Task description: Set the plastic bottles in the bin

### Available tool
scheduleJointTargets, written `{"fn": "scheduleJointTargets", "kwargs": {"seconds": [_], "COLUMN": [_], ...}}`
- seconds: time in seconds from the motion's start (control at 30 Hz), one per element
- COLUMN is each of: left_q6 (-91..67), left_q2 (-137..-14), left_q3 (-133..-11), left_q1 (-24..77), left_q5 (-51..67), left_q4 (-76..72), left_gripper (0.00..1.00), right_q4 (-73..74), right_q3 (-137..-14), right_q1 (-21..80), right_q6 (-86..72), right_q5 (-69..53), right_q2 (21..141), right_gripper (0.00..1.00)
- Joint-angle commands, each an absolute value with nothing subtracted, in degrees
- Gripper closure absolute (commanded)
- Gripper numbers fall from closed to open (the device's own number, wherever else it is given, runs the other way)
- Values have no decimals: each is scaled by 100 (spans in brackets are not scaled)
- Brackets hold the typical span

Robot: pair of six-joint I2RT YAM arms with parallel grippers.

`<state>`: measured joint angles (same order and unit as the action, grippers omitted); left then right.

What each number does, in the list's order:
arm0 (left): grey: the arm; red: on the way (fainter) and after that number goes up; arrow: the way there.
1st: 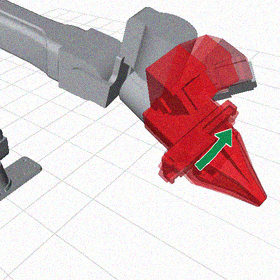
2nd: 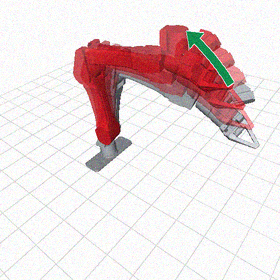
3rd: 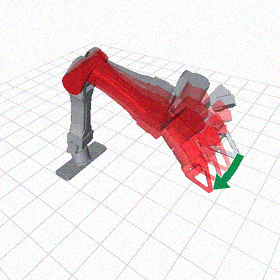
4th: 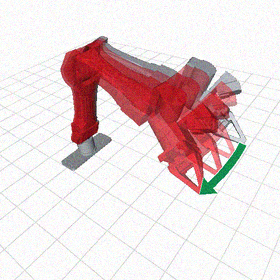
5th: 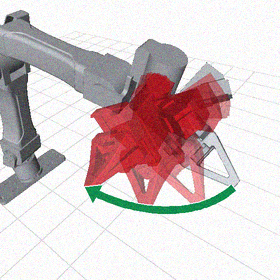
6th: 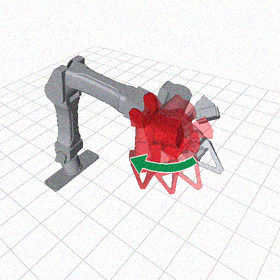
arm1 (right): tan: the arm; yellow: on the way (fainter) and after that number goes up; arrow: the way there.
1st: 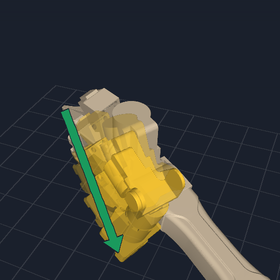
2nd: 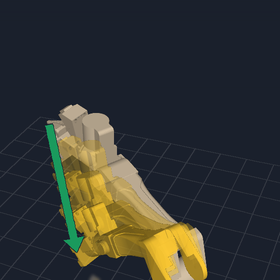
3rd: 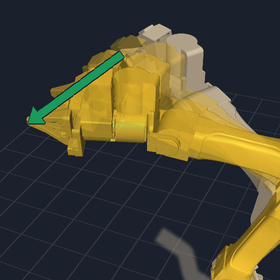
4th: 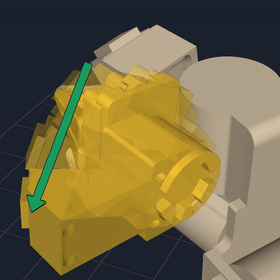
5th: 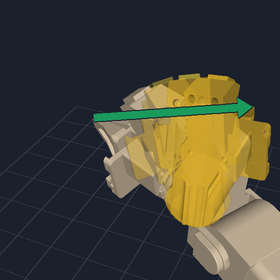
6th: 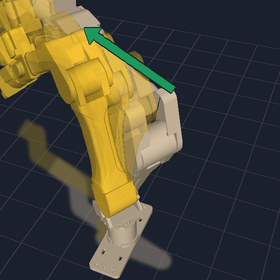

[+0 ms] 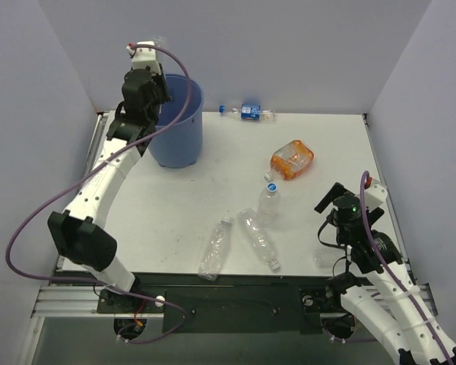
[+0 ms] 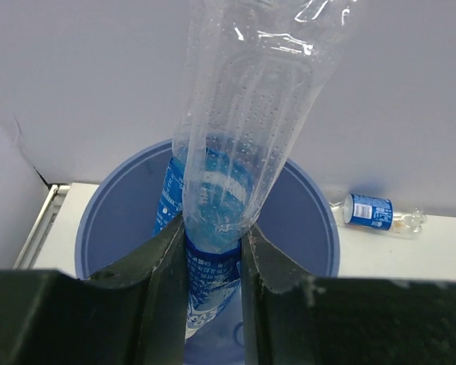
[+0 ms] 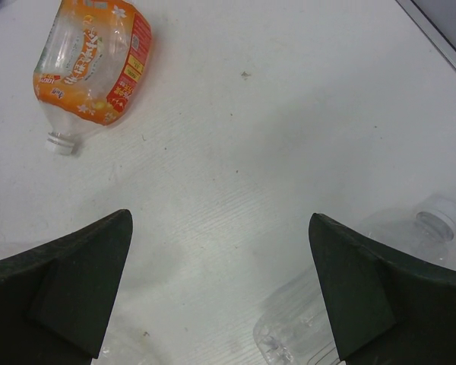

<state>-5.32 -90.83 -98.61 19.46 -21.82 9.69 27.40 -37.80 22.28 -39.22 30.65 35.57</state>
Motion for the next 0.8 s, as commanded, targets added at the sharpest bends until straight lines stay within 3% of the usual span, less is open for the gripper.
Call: {"fn": "scheduleJointTargets", "kwargs": {"seconds": [0.0,0.03,0.07,0.27,0.4,0.5,0.77], "left_q6": [-826,-817,-783,-502,-26,-656,-3259], "left_q2": [-9710,-9799,-9869,-9240,-8448,-7763,-6794], "left_q3": [-10273,-10388,-10441,-10205,-9538,-8591,-6373], "left_q1": [1714,1714,1714,2038,3215,4171,5193], "left_q5": [-2100,-2196,-2267,-2354,-3301,-3515,-2672], "left_q4": [201,254,411,1105,1871,2634,3541], "left_gripper": [76,34,11,10,8,7,5], "right_q4": [2926,2970,2979,3024,2918,2769,2488], "right_q3": [-3788,-3797,-3814,-3850,-3858,-3832,-3841], "right_q1": [2276,2276,2276,2276,2285,2285,2329], "right_q6": [-3964,-3955,-3938,-3902,-3885,-3885,-3911], "right_q5": [3348,3366,3401,3410,3358,3261,3156], "right_q2": [3445,3402,3384,3375,3577,3726,3999], "right_gripper": [5,5,5,5,5,5,5]}}
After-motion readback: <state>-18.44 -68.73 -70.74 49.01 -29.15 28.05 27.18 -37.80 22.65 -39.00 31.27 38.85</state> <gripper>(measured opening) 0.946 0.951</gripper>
